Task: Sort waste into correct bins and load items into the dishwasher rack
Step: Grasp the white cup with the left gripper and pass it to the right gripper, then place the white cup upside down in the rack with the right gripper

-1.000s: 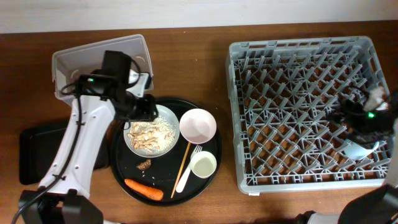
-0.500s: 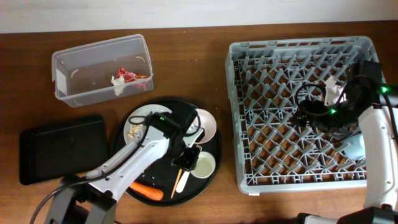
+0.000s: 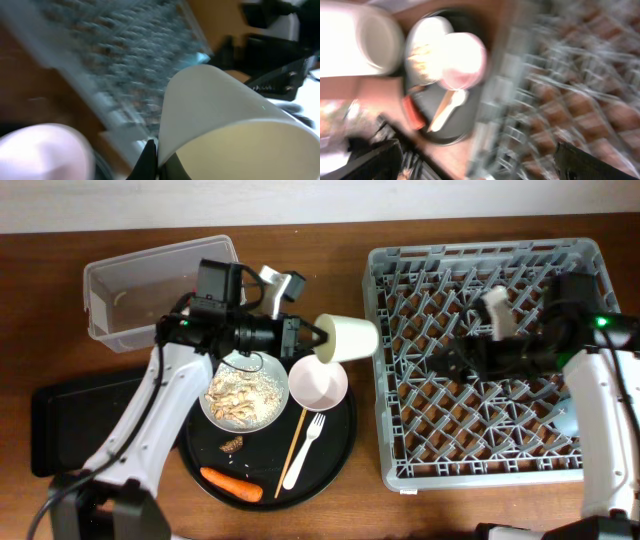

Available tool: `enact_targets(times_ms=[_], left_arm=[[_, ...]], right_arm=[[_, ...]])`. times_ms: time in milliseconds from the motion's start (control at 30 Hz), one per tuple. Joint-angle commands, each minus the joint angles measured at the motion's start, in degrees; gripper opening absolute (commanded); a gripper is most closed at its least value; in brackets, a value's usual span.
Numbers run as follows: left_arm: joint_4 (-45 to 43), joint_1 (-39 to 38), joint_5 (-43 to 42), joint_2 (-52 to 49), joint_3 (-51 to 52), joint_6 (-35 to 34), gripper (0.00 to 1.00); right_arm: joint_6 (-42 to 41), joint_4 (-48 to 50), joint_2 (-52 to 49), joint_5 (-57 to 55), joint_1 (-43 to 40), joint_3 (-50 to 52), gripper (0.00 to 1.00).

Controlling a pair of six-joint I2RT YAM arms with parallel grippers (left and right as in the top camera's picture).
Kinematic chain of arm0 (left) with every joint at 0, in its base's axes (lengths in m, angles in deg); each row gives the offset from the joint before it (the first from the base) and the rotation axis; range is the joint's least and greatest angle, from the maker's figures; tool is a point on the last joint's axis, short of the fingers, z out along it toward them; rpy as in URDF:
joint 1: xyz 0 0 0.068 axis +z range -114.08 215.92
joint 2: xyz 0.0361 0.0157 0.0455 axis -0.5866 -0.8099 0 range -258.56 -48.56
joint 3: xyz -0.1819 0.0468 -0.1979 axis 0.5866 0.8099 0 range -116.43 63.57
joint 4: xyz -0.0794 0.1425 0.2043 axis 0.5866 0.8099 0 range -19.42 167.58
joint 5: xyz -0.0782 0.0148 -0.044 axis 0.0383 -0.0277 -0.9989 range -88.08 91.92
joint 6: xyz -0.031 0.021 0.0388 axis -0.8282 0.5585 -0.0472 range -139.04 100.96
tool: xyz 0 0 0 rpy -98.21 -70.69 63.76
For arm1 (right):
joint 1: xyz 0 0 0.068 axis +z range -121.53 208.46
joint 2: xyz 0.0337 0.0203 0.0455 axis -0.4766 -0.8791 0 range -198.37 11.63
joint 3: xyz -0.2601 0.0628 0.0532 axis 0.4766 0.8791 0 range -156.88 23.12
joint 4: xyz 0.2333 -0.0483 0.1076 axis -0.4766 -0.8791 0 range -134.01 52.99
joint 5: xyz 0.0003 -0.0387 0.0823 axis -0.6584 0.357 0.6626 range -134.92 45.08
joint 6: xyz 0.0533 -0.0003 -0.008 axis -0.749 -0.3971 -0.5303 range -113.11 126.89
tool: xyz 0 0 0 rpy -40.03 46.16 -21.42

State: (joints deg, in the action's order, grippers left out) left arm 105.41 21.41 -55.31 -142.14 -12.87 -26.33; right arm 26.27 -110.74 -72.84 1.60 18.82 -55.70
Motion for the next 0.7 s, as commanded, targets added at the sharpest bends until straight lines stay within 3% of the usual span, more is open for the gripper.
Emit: enact_targets(times_ms=[0,67,300,333,467,600,667], left_arm=[[-0.57,-0.11,-23.12,-5.33,-0.48,0.46,0.00],[-0.52,-0.13,-27.67,-6.82,-0.48,0.46,0.00],[-0.11,-1.33,-28.06,-7.04,-0.48,0.46,0.00],[-0.09,-1.97,-27.58,-7.04,-0.48,0.46,0.00],[-0.11,-2.38,-26.73,-7.04,-0.48,0.46,0.00],[-0.09,-2.38,-25.24,-7.04,-0.48,0.46,0.00],[-0.09,-2.38,-25.24,-7.04,-0.48,0.46,0.00]], right_arm=[[15.39,1.70,0.52,14.19,8.39,-0.94,0.99],[16.41,5.20,0.52,14.29,12.28,-0.94,0.96],[16.37,11.69,0.52,16.20,20.50,-0.96,0.93],[16.35,12.94,0.52,17.11,20.50,-0.96,0.87],[16.20,15.10,0.52,17.55,20.46,-0.96,0.81],[16.20,15.76,0.52,17.31,20.20,-0.96,0.67],[16.02,15.69,0.52,17.42,18.56,-0.96,0.55]])
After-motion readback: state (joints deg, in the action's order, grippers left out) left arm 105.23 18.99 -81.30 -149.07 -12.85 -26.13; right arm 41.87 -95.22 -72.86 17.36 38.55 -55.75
